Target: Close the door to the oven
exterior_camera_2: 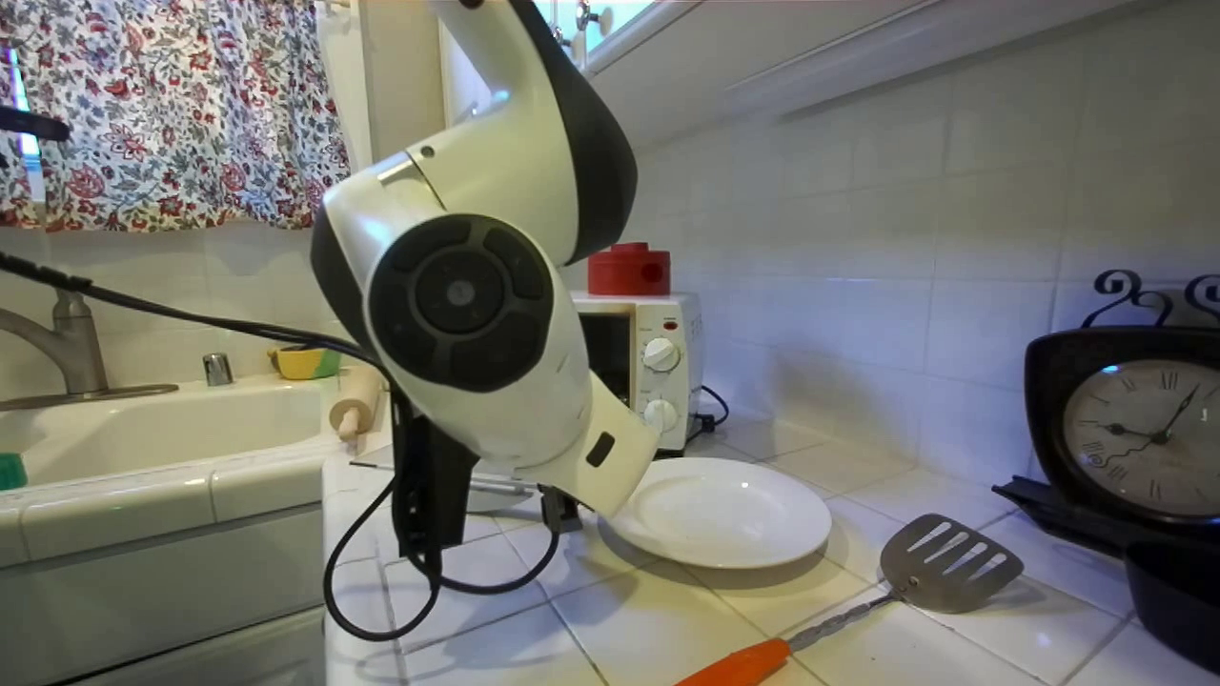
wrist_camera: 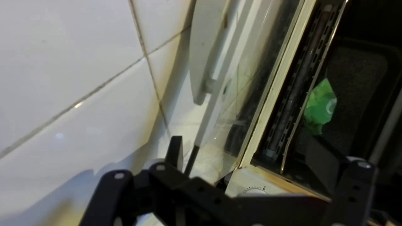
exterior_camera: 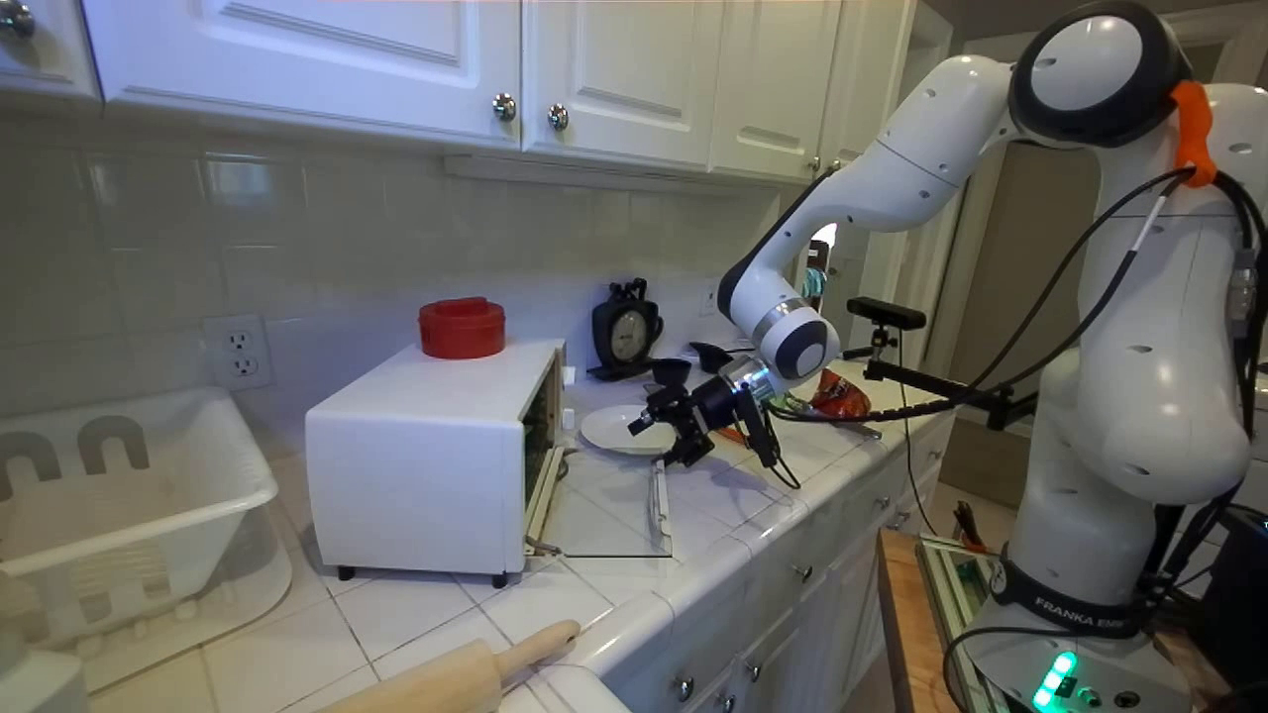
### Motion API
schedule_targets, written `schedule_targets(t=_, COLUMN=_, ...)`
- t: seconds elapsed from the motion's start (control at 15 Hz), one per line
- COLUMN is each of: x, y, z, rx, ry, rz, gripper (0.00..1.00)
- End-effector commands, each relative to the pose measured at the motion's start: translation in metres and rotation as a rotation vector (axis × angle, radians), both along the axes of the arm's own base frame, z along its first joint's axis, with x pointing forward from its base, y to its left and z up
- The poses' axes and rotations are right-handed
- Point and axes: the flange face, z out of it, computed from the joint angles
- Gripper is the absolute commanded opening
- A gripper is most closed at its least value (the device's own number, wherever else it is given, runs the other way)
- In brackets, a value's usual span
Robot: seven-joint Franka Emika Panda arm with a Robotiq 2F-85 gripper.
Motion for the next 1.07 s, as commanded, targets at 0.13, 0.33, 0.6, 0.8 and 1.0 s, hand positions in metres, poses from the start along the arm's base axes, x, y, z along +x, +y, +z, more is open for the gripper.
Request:
schedule_targets(t=0.13, x=0.006, y=0.002, z=0.007, rx=0.017, ry=-0.116, rz=-0.024, gripper=1.00)
schedule_targets(t=0.33, x=0.006, y=0.006, z=0.013, rx=0.030, ry=-0.152, rz=-0.015, gripper=1.00)
schedule_targets(t=0.6, x=0.006, y=0.014, z=0.026, rx=0.044, ry=-0.192, rz=0.008, gripper=1.00)
schedule_targets(t=0.8, x=0.007, y=0.020, z=0.040, rx=0.052, ry=-0.224, rz=0.026, gripper=1.00)
schedule_targets(t=1.0, x=0.007, y=0.025, z=0.055, rx=0.053, ry=-0.259, rz=0.034, gripper=1.00)
